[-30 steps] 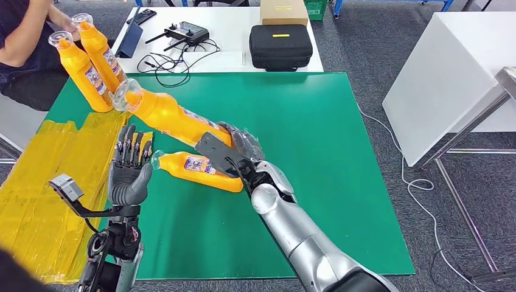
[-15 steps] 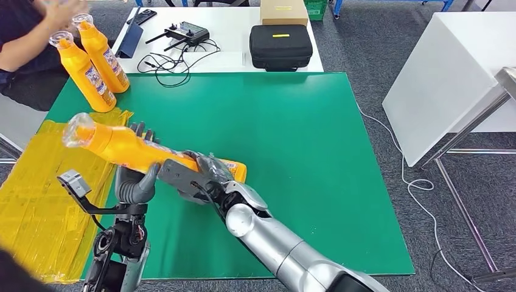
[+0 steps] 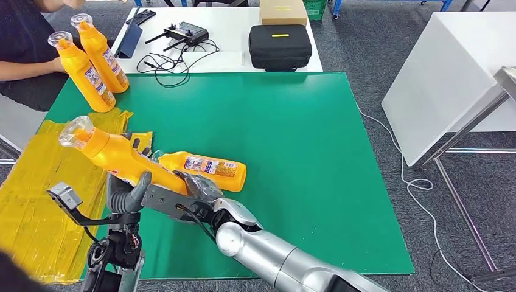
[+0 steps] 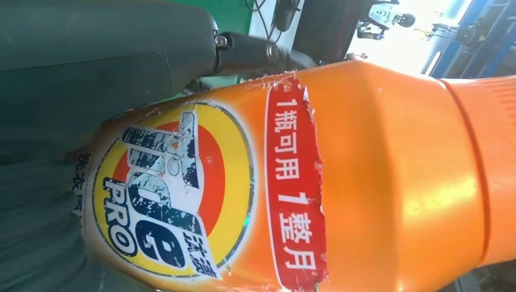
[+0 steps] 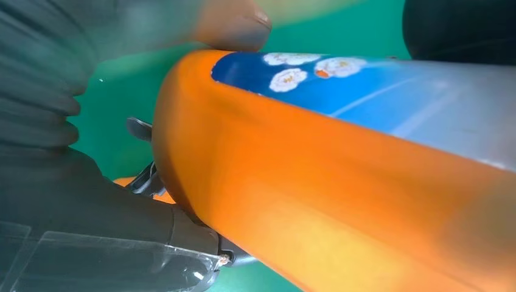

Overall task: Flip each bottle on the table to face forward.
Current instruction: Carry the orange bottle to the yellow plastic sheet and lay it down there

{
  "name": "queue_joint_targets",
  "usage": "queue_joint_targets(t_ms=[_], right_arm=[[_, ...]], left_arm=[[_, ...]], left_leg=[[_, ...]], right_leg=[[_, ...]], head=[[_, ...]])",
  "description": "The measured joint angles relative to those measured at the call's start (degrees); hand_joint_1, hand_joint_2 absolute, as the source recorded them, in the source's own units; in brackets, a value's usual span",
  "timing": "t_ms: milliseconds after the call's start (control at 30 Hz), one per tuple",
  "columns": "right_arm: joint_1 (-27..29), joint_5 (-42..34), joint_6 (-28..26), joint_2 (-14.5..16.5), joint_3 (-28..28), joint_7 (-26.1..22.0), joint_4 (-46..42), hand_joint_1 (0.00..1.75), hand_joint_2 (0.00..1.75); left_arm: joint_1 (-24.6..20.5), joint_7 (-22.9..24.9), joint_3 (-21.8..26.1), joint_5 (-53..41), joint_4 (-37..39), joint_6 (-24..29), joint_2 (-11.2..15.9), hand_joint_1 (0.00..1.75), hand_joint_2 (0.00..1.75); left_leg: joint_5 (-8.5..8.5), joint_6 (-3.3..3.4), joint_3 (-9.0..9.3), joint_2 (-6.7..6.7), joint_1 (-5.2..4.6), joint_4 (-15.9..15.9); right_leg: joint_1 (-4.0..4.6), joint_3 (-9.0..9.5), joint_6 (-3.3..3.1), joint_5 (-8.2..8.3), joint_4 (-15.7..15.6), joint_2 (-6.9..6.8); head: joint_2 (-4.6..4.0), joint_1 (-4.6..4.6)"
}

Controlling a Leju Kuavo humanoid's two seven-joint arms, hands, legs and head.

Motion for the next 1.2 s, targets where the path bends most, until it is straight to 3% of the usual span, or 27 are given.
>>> queue_joint_targets(t_ms=[467, 500, 600, 633, 733, 1033, 1100, 1200], right_arm=[[-0.77, -0.39, -1.29, -0.03, 1.24, -2.03, 2.18, 1.75, 1.75], [-0.8, -0.12, -1.62, -0.03, 1.28, -2.43, 2.54, 1.44, 1.75], [-0.84, 1.98, -3.57, -0.01, 0.59, -4.89, 4.06, 0.14, 0.44], [-0.83, 2.54, -4.22, -0.04, 0.06, -5.75, 4.4, 0.0, 0.0], [-0.71, 3.16, -5.52, -0.46, -2.05, -8.36, 4.75, 0.0, 0.0], [0.72, 10.08, -6.99, -4.24, -16.51, -15.97, 1.12, 0.0, 0.0], [1.43, 11.9, -6.42, -4.93, -19.71, -16.59, -0.52, 0.0, 0.0], [2.61, 14.51, -5.09, -5.62, -23.97, -17.06, -3.08, 0.0, 0.0]], left_arm=[[0.11, -0.75, 0.15, -0.21, 0.0, 0.1, 0.22, 1.75, 1.75], [0.08, -0.98, 0.15, -0.52, 0.01, 0.34, 0.37, 1.75, 1.75], [-0.33, -2.43, 0.16, -3.03, 0.02, 2.66, 1.01, 1.75, 1.75], [-0.62, -3.02, 0.16, -4.52, 0.03, 4.15, 1.23, 1.75, 1.75], [-2.01, -4.86, 0.57, -10.72, 0.32, 11.32, 2.28, 1.75, 1.75], [-8.11, -9.0, 6.19, -37.67, 8.04, 42.6, 9.48, 1.75, 1.75], [-9.14, -8.06, 7.92, -47.5, 9.89, 49.64, 10.7, 1.75, 1.75], [-10.01, -5.95, 14.53, -73.88, 10.04, 54.72, 10.74, 1.75, 1.75]], left_leg=[[0.0, 0.0, 0.0, 0.01, 0.01, 0.0], [0.0, 0.0, 0.0, 0.01, 0.01, 0.0], [0.0, 0.0, 0.0, -0.01, 0.01, 0.0], [0.0, 0.0, 0.0, -0.01, 0.01, 0.0], [0.01, 0.0, 0.0, -0.01, 0.01, 0.0], [0.05, -0.04, 0.02, -0.02, 0.04, 0.0], [0.05, -0.04, 0.01, -0.01, 0.04, 0.0], [0.05, -0.04, 0.0, 0.0, 0.03, 0.0]], right_leg=[[0.0, 0.0, 0.0, 0.0, 0.0, 0.0], [0.0, 0.0, 0.0, 0.0, 0.0, 0.0], [0.0, 0.01, 0.0, 0.0, 0.01, 0.0], [0.0, 0.01, 0.0, 0.0, 0.01, -0.01], [-0.01, 0.02, 0.0, 0.01, 0.01, 0.0], [0.01, 0.03, -0.01, 0.02, 0.05, -0.01], [0.01, 0.02, -0.01, 0.02, 0.06, 0.0], [0.01, 0.01, -0.01, 0.01, 0.06, 0.0]], head=[[0.0, 0.01], [0.0, 0.0], [0.0, 0.0], [0.0, 0.01], [0.0, 0.02], [0.0, 0.01], [0.0, 0.01], [0.0, 0.02]])
